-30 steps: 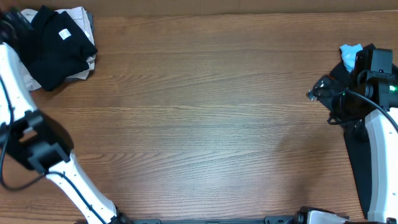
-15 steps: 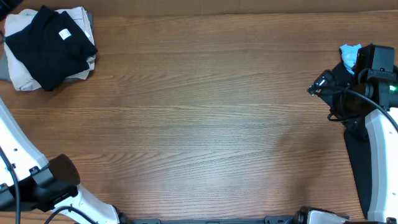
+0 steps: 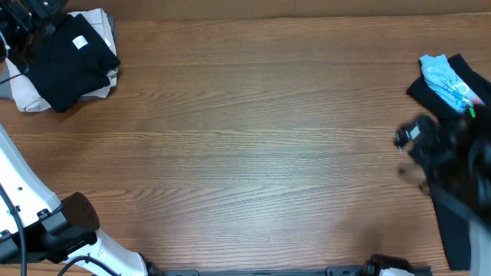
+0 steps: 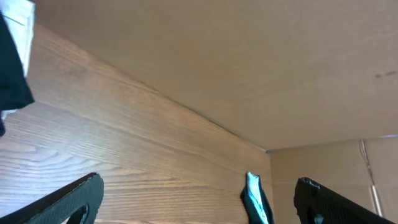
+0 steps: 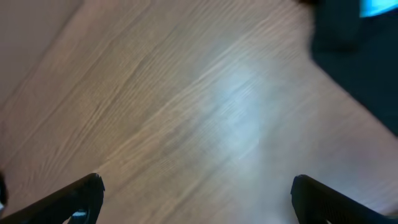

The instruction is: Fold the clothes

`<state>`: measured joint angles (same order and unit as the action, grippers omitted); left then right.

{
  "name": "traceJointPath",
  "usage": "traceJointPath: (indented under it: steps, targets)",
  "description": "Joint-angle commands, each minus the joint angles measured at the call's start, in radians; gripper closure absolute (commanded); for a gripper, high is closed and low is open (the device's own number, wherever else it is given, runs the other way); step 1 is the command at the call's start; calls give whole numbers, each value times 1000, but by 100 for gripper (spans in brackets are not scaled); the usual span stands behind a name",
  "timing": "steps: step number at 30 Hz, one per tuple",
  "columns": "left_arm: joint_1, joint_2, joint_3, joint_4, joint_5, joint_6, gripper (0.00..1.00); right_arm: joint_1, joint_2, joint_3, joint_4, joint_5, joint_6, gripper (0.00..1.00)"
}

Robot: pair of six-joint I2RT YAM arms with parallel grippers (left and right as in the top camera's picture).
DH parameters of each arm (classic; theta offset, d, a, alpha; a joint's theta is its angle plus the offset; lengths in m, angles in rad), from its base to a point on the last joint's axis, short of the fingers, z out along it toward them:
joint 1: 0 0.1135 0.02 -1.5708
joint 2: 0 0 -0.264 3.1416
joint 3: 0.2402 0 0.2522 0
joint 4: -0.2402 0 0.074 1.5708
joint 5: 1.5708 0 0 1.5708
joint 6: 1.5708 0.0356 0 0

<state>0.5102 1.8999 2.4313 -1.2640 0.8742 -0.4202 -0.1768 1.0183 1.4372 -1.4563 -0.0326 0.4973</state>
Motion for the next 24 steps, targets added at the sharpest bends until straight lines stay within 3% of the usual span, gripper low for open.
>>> traceJointPath:
  steps: [1,13,24]
  targets:
    - [-10,-24,2,0,-81,-7,0,-4,-93,21,-43,65,0,0]
    - [-9,-24,2,0,-460,-7,0,-4,-172,21,-137,65,0,0]
    - [-10,-24,2,0,-491,-7,0,2,-177,21,-137,65,0,0]
